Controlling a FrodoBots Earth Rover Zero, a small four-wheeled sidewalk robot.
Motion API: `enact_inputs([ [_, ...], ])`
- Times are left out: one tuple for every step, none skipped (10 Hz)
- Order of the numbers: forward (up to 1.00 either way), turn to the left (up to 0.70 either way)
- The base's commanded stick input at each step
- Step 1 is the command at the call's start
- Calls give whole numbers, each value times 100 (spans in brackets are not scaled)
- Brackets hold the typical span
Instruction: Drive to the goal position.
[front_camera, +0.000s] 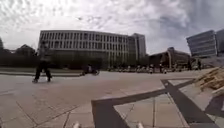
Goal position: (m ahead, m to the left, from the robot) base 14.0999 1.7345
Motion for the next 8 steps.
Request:
enact_inputs([
  [70, -6],
  [70, -2],
  [70, -1],
  [70, 0],
  [70, 0],
  [70, 0],
  [70, 0],
  [70, 0],
])
